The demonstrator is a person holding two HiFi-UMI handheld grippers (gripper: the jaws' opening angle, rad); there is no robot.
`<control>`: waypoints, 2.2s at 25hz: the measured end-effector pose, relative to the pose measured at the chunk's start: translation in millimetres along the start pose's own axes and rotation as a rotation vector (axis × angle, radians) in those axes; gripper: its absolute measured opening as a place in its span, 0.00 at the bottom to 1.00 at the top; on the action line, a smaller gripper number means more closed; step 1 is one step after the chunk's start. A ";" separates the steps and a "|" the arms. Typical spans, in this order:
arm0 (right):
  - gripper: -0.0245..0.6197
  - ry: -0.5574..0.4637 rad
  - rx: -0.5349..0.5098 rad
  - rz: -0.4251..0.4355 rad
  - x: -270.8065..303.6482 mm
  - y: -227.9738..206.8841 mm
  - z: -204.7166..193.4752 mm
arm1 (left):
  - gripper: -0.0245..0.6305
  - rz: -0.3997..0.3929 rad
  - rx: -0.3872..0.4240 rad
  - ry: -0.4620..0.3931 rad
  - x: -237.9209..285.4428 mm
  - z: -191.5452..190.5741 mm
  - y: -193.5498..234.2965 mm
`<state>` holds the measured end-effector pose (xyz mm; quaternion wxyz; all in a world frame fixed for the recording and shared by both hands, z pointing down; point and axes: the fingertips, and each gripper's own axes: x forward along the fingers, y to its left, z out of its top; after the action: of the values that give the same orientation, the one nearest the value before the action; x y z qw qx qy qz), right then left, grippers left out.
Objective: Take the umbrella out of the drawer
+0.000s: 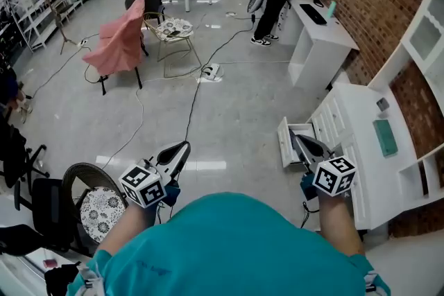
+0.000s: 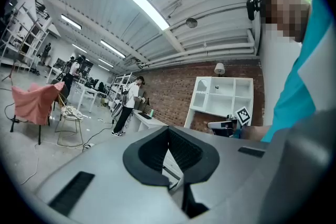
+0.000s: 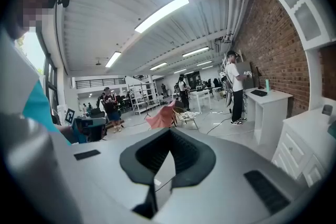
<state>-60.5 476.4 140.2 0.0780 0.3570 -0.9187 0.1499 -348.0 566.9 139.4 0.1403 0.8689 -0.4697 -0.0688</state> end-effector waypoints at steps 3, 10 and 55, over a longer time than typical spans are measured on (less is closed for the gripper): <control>0.07 -0.021 0.016 0.018 -4.4 -4.2 6.1 | 0.06 -0.004 0.003 0.004 9.6 0.5 -3.4; 0.07 -0.017 -0.003 -0.014 -40.2 -33.5 7.1 | 0.06 -0.059 0.006 0.008 55.2 -2.8 -37.4; 0.07 0.006 -0.002 -0.066 291.1 -227.7 123.3 | 0.06 -0.185 -0.015 0.101 346.1 86.0 253.3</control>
<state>-123.6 92.0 146.8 0.0861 0.3864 -0.9064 0.1475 -381.3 130.8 140.0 0.1634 0.9098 -0.3792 -0.0413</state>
